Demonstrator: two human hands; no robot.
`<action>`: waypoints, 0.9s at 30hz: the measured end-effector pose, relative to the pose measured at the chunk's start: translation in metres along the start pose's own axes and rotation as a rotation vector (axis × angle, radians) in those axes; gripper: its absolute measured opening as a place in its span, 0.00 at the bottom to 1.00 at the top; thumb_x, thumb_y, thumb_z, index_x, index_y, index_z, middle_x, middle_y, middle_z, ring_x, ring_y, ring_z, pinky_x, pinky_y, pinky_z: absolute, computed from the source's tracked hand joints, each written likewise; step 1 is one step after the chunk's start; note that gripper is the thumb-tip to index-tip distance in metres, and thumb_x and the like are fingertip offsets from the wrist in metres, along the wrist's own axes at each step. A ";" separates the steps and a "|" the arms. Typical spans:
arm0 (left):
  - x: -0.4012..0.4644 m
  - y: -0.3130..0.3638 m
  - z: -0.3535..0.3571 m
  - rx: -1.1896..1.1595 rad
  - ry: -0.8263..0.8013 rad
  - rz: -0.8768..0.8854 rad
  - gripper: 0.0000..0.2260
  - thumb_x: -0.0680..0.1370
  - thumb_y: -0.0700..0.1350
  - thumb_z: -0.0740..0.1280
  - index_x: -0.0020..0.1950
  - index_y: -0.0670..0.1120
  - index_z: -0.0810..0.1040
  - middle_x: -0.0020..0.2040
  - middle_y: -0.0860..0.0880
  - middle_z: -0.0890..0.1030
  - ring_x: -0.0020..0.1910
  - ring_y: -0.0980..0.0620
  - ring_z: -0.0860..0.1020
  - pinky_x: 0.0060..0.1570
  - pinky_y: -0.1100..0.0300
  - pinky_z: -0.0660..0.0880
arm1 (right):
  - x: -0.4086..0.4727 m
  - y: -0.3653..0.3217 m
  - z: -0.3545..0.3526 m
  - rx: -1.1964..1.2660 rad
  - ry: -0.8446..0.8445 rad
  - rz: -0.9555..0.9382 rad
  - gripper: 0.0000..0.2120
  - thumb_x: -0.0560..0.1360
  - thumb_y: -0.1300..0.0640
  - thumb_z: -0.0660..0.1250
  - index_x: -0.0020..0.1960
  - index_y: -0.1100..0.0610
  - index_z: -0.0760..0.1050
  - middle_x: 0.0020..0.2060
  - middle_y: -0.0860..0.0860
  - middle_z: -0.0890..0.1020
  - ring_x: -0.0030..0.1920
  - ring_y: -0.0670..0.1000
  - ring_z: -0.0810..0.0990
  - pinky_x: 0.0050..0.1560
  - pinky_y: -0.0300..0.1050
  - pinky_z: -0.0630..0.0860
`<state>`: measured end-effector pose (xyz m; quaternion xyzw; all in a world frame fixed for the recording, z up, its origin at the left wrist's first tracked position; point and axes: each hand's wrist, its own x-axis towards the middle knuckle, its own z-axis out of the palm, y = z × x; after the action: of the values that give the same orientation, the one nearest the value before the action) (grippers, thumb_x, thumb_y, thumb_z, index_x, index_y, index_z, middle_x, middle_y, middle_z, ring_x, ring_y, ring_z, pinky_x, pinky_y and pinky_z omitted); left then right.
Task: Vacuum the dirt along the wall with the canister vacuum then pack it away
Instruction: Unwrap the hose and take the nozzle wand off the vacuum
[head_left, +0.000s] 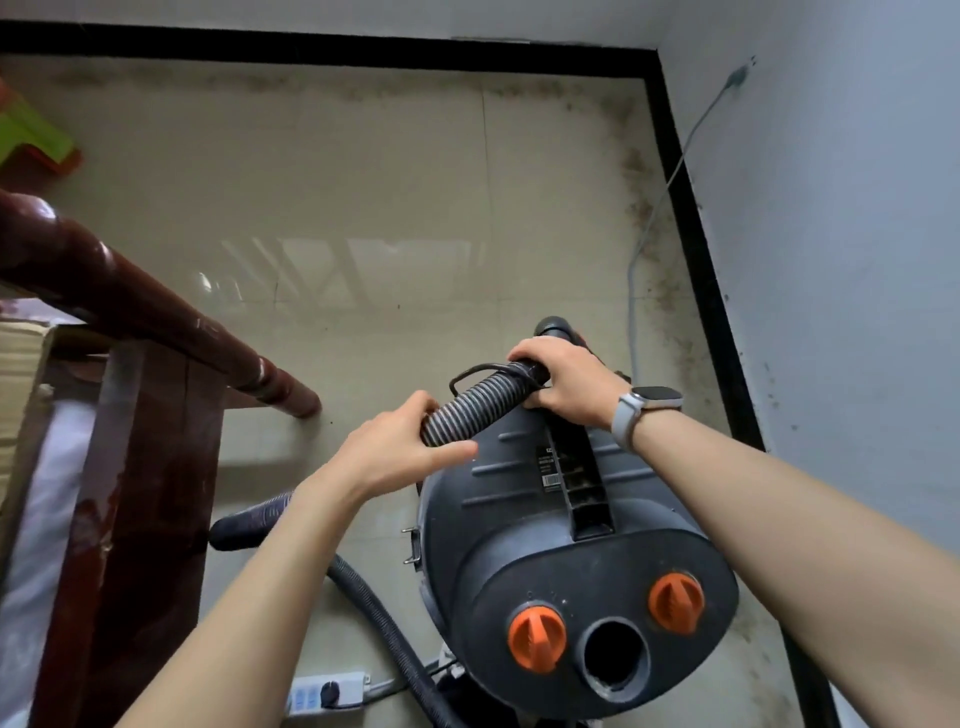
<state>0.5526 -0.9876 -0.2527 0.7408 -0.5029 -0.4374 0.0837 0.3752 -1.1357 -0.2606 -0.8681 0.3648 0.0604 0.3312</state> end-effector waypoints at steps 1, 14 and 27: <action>0.014 0.013 0.004 0.059 0.018 0.014 0.23 0.70 0.66 0.65 0.57 0.54 0.69 0.50 0.51 0.79 0.50 0.47 0.77 0.46 0.55 0.70 | -0.002 0.001 0.001 0.005 0.022 -0.004 0.23 0.68 0.63 0.71 0.62 0.57 0.73 0.60 0.53 0.77 0.63 0.53 0.72 0.64 0.44 0.66; -0.008 0.007 0.021 0.155 0.212 0.032 0.17 0.70 0.63 0.66 0.52 0.55 0.69 0.43 0.54 0.77 0.48 0.46 0.78 0.40 0.57 0.64 | -0.003 0.006 -0.023 -0.107 0.028 -0.019 0.12 0.75 0.57 0.68 0.58 0.54 0.80 0.59 0.49 0.80 0.63 0.52 0.75 0.63 0.49 0.70; -0.050 -0.021 0.027 0.012 0.066 -0.042 0.18 0.65 0.55 0.68 0.44 0.56 0.60 0.35 0.53 0.77 0.38 0.48 0.77 0.35 0.55 0.69 | 0.025 -0.004 -0.001 0.145 0.308 0.468 0.07 0.80 0.56 0.57 0.53 0.57 0.72 0.53 0.59 0.79 0.56 0.61 0.74 0.53 0.50 0.69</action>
<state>0.5412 -0.9283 -0.2523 0.7655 -0.4870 -0.4115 0.0866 0.3961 -1.1495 -0.2666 -0.7332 0.6046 -0.0237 0.3104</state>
